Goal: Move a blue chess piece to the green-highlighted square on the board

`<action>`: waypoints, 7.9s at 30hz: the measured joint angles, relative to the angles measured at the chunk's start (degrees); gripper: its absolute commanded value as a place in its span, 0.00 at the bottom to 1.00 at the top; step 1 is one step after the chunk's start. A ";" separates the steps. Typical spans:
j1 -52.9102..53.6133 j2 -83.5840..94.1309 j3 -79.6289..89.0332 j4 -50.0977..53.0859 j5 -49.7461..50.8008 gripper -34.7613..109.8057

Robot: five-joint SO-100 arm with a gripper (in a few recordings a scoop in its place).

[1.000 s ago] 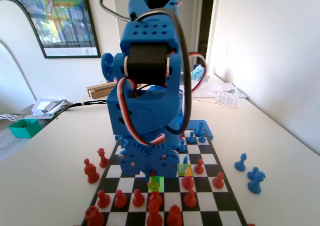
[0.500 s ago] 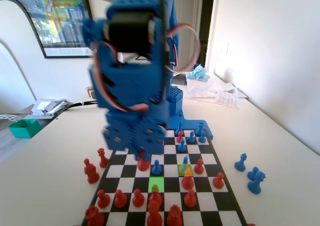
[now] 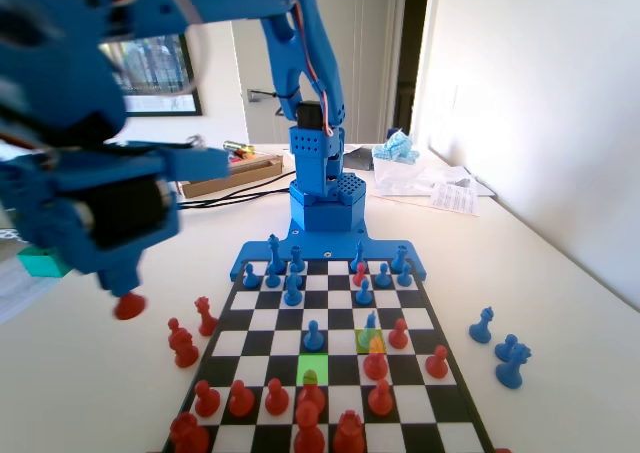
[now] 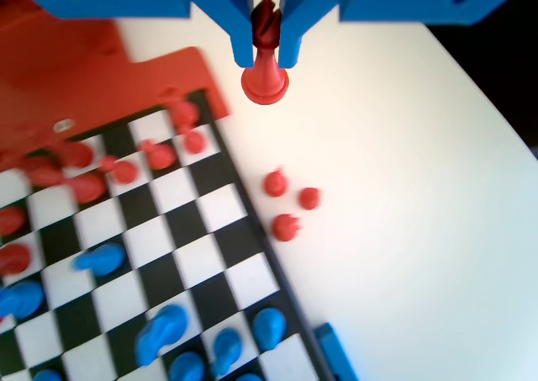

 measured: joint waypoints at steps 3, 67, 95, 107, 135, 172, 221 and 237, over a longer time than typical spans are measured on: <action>1.93 -3.60 -3.96 0.44 -0.53 0.25; -1.58 1.85 6.42 1.93 -3.69 0.33; -31.99 22.85 28.21 -4.48 27.42 0.34; -36.56 11.51 25.49 -5.80 31.55 0.34; -39.20 5.89 31.20 -15.21 28.74 0.34; -38.50 3.08 33.40 -20.92 26.02 0.33; -33.40 7.73 27.42 -8.88 21.01 0.25; -28.04 0.79 12.92 -6.59 20.57 0.25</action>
